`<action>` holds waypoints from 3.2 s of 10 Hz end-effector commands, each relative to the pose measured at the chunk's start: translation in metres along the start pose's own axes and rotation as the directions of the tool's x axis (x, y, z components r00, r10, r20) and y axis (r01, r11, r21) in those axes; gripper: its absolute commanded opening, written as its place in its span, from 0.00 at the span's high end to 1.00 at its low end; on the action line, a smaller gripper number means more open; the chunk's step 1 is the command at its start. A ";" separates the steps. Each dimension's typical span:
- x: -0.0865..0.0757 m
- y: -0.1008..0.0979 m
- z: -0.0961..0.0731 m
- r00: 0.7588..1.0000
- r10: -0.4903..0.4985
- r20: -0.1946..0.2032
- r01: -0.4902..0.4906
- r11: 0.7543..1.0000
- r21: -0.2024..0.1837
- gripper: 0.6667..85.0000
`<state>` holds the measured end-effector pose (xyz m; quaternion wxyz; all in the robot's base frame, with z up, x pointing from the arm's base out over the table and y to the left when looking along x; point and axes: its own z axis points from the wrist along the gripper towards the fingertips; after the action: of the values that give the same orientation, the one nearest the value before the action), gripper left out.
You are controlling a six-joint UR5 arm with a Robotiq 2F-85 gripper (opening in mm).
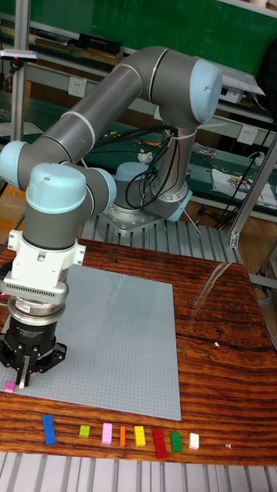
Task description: Build with small Lego blocks
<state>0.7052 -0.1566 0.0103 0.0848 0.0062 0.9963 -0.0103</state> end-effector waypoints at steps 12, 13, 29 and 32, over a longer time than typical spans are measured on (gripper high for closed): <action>0.002 -0.002 0.002 1.000 0.020 0.002 -0.020 1.000 -0.008 1.00; 0.002 -0.001 0.003 1.000 0.022 0.003 -0.022 1.000 -0.011 1.00; 0.000 0.003 0.007 0.999 0.026 0.025 -0.025 0.999 -0.040 1.00; -0.001 0.004 0.008 0.999 0.024 0.033 -0.023 0.999 -0.043 1.00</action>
<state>0.7060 -0.1538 0.0015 0.0978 0.0117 0.9951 0.0059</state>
